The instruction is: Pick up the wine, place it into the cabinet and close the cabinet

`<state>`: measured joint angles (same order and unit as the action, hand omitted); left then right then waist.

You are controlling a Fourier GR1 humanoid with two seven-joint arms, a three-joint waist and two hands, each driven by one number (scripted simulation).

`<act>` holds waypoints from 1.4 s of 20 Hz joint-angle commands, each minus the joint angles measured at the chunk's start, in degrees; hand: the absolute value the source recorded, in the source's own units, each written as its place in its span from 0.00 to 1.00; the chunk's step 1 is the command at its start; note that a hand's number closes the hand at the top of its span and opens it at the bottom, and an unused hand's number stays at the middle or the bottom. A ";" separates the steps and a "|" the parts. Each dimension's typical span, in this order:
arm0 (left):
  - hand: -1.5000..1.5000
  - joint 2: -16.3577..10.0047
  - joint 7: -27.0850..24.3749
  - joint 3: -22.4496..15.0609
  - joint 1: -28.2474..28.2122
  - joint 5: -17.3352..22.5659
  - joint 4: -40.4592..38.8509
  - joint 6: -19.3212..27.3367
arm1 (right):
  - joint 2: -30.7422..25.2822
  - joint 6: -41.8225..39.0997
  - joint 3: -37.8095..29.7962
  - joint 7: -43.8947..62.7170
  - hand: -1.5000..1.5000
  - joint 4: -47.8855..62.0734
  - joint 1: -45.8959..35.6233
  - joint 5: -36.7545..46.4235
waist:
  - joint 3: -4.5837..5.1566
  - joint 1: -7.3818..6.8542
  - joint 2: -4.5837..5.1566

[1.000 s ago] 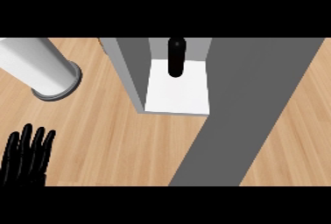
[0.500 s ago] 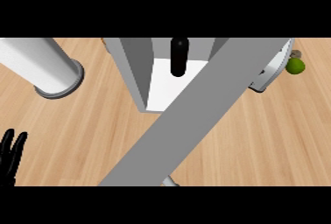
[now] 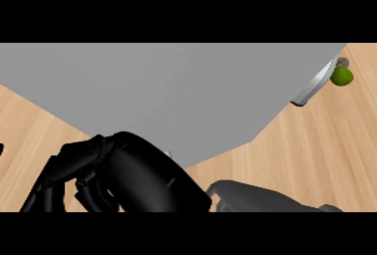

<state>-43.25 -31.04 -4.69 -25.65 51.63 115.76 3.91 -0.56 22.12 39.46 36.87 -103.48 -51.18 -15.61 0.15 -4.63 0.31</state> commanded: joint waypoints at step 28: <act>0.00 -3.44 6.33 13.40 0.60 8.46 -3.05 -8.63 | -4.26 -22.79 -16.34 -26.39 1.00 60.85 -23.21 -24.23 | -0.01 1.75 1.10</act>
<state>-46.52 -25.11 8.61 -25.34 59.60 112.83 -3.18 0.04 -1.91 26.73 14.65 -50.56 -77.15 -41.77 1.58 -4.54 -0.74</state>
